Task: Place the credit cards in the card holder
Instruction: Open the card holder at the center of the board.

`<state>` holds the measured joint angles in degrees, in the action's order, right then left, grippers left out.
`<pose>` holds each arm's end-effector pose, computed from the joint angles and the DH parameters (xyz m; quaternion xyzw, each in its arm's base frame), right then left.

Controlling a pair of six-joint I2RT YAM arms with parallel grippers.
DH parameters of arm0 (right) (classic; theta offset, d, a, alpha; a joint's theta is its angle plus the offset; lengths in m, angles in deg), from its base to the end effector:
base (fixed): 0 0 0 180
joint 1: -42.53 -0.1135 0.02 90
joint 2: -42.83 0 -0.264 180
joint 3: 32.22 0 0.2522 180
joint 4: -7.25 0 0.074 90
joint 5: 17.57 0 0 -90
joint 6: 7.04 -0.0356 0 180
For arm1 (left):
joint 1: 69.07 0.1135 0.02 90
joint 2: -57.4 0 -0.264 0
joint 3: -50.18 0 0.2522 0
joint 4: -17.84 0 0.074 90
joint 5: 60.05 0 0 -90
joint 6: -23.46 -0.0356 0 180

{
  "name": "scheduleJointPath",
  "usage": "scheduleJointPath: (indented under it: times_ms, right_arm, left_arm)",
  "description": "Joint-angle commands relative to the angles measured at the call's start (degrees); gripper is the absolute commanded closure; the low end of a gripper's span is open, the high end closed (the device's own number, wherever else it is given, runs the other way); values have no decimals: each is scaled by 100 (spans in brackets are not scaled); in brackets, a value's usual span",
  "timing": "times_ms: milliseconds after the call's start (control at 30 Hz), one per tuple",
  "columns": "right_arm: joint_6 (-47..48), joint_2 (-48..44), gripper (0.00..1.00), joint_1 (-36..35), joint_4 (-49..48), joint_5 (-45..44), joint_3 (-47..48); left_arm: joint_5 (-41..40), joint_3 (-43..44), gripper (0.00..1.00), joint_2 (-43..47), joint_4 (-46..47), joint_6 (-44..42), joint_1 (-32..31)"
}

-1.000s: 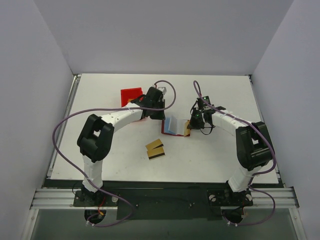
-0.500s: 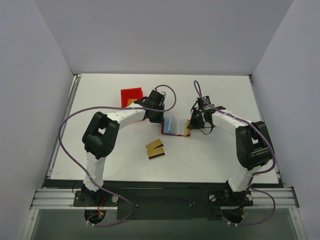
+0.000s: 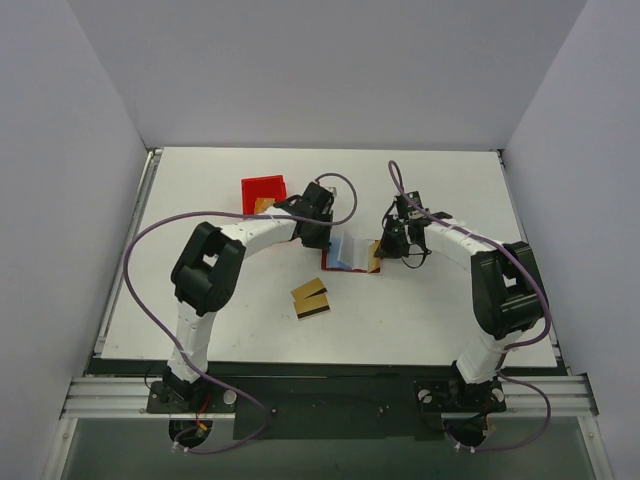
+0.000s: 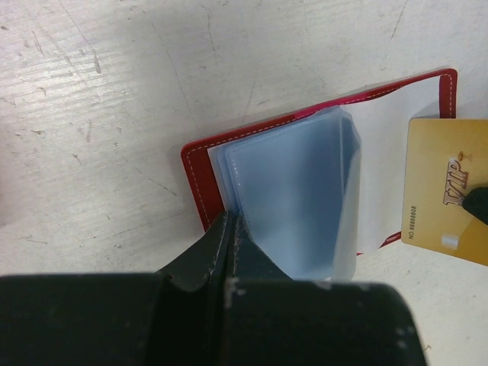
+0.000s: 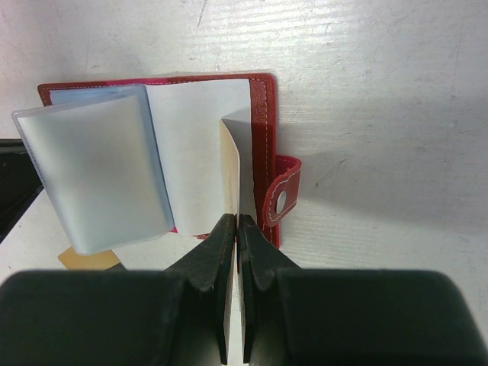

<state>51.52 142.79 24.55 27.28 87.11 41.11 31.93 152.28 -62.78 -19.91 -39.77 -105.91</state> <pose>0.3449 0.1214 0.1816 0.0612 0.9209 0.2610 0.2831 0.3626 -0.2732 0.1728 0.0889 0.9516 -0.1688 0.2409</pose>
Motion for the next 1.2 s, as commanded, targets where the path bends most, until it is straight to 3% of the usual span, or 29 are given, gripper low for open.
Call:
scheduleJointPath:
  times_ms: [0, 1167]
  right_arm:
    - [24, 181, 100, 22, 209, -149, 72]
    - [-29, 331, 100, 49, 165, 35, 63]
  left_arm:
    - [145, 307, 100, -119, -45, -75, -69]
    - [1085, 140, 100, -506, 685, 364, -280]
